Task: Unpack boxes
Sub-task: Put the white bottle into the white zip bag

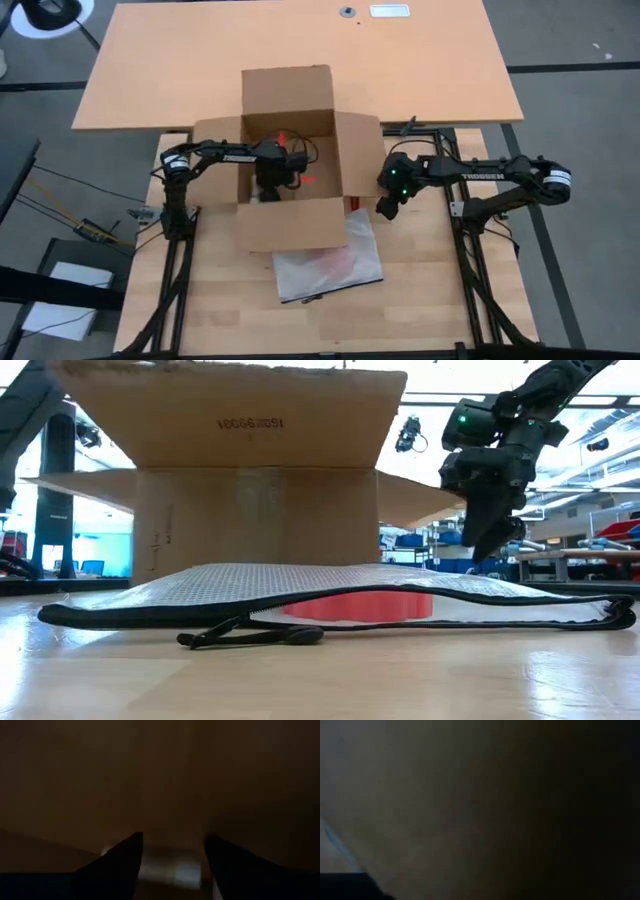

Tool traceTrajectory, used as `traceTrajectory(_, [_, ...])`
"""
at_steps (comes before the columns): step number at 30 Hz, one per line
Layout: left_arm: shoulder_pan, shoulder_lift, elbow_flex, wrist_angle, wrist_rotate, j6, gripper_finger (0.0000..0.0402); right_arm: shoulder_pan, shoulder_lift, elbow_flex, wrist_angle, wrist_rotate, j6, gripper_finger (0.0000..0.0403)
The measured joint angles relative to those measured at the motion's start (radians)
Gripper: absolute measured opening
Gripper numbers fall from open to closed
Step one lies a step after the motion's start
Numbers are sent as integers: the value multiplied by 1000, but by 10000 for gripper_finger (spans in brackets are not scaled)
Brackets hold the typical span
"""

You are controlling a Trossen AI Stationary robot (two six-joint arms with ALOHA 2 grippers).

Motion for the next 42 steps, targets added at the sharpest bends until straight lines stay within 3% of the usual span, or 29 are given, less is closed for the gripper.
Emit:
traceTrajectory(8, [1,-4,131,34,29,-80,229,-1,-2,2,3,-13,16,238])
traceTrajectory(12, [11,-4,105,28,17,-123,229,-1,-2,2,2,-13,16,240])
traceTrajectory(18, [19,-4,71,-21,17,12,229,-1,-2,2,-6,-24,-17,235])
traceTrajectory(24, [30,-59,99,-57,37,-130,229,-1,-2,2,-12,-23,-21,233])
traceTrajectory(30, [28,-44,74,-232,-20,9,229,-1,-2,2,-6,-21,-68,235])
traceTrajectory(38, [15,-43,-91,-147,-37,160,222,-1,-2,2,9,-17,-92,234])
traceTrajectory(42, [3,-49,-138,-78,-113,204,214,-1,-2,2,12,-2,-98,235])
